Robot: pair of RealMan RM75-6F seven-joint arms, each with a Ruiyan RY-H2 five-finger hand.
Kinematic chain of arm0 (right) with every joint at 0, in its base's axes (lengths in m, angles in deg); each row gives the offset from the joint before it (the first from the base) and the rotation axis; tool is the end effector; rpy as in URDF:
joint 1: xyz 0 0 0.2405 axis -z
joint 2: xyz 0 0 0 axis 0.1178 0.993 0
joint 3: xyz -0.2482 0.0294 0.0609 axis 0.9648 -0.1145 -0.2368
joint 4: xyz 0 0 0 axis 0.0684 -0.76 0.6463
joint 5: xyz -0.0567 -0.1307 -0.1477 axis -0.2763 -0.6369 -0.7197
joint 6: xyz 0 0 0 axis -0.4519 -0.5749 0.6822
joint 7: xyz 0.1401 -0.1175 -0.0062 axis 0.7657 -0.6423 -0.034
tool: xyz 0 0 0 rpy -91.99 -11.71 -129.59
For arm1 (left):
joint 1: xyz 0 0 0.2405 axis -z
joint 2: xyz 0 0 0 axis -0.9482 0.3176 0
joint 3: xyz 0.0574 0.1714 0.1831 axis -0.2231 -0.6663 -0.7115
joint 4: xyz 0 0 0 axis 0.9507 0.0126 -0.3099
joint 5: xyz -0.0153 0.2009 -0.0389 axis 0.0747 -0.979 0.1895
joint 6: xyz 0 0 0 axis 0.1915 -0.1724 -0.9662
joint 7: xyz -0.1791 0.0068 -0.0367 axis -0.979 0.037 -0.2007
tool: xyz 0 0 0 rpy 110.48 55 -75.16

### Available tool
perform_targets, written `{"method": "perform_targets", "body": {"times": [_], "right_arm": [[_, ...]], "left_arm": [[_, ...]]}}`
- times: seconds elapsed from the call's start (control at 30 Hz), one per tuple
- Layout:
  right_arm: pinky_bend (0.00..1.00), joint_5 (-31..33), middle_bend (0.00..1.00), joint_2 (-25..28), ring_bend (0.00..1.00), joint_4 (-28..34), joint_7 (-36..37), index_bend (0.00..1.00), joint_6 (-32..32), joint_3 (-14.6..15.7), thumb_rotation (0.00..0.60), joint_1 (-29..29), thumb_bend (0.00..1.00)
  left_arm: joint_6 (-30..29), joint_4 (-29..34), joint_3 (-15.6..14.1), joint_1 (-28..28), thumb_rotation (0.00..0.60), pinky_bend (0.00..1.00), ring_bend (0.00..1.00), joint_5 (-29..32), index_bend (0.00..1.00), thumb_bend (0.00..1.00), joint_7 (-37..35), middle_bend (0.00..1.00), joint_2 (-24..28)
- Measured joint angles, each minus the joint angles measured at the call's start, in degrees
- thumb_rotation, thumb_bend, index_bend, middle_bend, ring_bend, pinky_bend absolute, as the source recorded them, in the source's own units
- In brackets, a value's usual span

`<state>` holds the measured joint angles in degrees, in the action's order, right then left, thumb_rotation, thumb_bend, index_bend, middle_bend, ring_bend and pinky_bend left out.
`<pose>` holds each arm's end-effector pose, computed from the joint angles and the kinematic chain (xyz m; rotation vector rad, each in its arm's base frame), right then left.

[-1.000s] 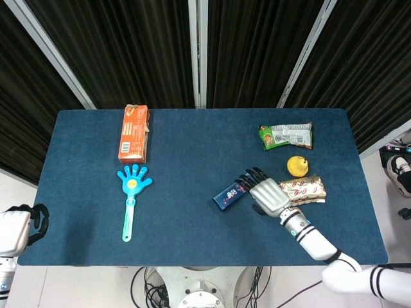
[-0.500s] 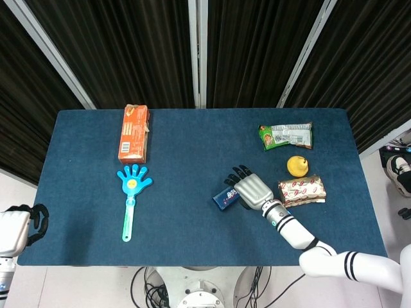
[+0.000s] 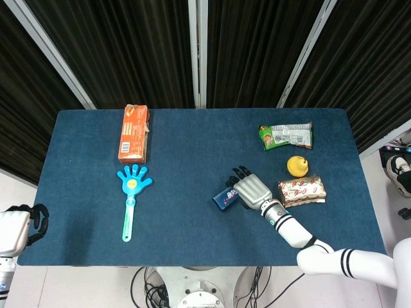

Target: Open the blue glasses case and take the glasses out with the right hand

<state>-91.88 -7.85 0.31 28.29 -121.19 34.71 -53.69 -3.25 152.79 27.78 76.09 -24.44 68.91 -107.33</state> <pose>-0.1351 -0.3640 -0.0443 2.1458 -0.8157 0.6775 -0.3141 0.2138 0.1667 -1.4141 -0.8780 -0.8384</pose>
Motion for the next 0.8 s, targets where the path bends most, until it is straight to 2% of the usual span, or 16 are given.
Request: {"method": "perform_targets", "body": {"times": [0.63, 0.7, 0.8], "right_arm": [[0.00, -0.64, 0.25, -2.06, 0.00, -2.30, 1.27, 0.35, -1.57, 2.18, 0.600, -1.09, 0.48], [0.00, -0.77, 0.25, -2.44, 0.00, -2.81, 1.31, 0.37, -1.80, 2.38, 0.600, -1.13, 0.50], [0.00, -0.56, 0.29, -2.47, 0.01, -2.90, 0.93, 0.41, -2.06, 2.67, 0.600, -1.18, 0.59]], "left_arm": [[0.09, 0.08, -0.05, 0.02, 0.600, 0.51, 0.55, -0.05, 0.69, 0.36, -0.25, 0.71, 0.17], [0.10, 0.10, -0.06, 0.01, 0.600, 0.51, 0.55, -0.05, 0.69, 0.36, -0.29, 0.71, 0.19], [0.13, 0.12, -0.08, 0.02, 0.600, 0.51, 0.55, -0.07, 0.69, 0.36, -0.38, 0.71, 0.23]]}}
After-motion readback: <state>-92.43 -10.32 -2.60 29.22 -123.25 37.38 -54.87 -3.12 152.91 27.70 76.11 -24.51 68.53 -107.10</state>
